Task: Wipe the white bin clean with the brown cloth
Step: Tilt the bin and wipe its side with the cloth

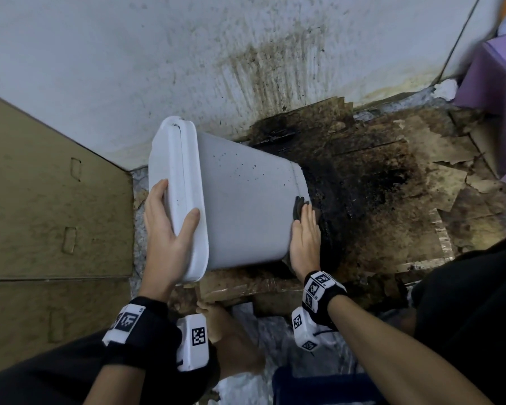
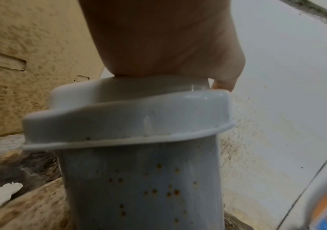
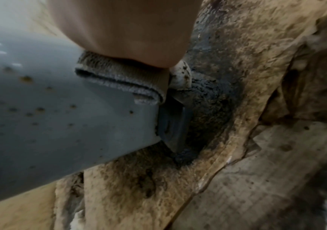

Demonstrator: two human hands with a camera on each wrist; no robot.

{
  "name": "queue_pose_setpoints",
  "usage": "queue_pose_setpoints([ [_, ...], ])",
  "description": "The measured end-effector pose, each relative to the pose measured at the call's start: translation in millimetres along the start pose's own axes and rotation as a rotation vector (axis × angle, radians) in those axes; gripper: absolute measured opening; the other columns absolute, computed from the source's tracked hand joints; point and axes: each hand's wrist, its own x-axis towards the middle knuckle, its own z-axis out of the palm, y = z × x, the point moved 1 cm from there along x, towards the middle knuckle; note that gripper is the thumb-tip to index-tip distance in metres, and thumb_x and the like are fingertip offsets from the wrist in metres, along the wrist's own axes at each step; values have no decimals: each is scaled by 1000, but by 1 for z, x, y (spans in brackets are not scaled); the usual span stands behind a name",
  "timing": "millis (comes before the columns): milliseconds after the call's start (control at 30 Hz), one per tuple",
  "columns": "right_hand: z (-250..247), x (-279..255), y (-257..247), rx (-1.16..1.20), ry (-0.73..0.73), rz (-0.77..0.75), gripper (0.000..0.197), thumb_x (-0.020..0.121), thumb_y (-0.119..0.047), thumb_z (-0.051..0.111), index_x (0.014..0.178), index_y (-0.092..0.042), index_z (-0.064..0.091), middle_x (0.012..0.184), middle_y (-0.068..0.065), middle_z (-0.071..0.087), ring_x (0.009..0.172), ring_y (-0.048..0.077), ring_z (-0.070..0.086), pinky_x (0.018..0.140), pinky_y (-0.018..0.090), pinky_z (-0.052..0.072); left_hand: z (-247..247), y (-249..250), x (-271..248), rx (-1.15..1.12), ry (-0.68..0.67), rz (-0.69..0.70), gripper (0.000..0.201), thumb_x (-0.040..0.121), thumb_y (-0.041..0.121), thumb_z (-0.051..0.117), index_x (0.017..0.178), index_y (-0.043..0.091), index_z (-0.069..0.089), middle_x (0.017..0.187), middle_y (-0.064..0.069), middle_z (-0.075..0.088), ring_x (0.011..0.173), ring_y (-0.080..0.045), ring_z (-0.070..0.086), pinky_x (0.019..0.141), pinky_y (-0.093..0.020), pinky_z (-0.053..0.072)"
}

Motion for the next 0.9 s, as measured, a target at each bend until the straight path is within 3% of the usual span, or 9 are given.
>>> queue_pose_setpoints([
  [133,9,-18,-32,1,29,-4,54,110,-25,27,162,-14,18,171,2,13,158,13,8,127,34,1,2,4,0,32,-16,10,79,92,56,53,158,20,28,160,4,31,149,-14,27,124,-48,26],
  [233,22,-50,-80,-36,-11,-119,57,108,-32,21,163,-18,17,169,-7,6,156,3,1,128,35,0,4,6,0,41,-20,19,79,93,55,52,159,19,27,161,4,30,149,-13,25,125,-44,24],
  [367,35,-91,-142,29,-163,-402,54,110,-30,21,163,-22,16,171,-9,7,155,-2,-2,127,29,-4,4,5,0,48,-24,18,79,95,54,52,160,19,26,163,2,28,150,-11,23,125,-37,22],
  [467,31,-91,-144,1,-231,-537,53,111,-25,24,163,-21,15,171,-7,9,156,3,2,128,35,4,4,4,0,49,-18,12,80,94,55,51,160,18,26,163,2,28,150,-9,22,124,-34,21],
  [567,19,-71,-122,-86,-261,-651,55,110,-21,27,163,-17,15,171,-6,11,157,6,7,128,35,8,4,3,0,48,-13,6,78,95,52,53,160,18,26,164,3,28,152,-13,22,126,-41,21],
  [733,2,-38,-65,-112,-231,-473,54,112,-23,24,164,-23,11,171,-13,6,156,1,4,128,33,6,1,2,-1,27,-9,-3,79,93,54,53,160,19,27,163,3,29,152,-14,23,126,-48,23],
  [900,-4,-5,-19,-10,-70,-77,56,110,-30,19,163,-13,11,170,-5,4,158,11,1,128,31,0,2,3,0,13,-7,14,75,96,46,58,159,19,28,162,4,30,152,-12,24,127,-47,23],
])
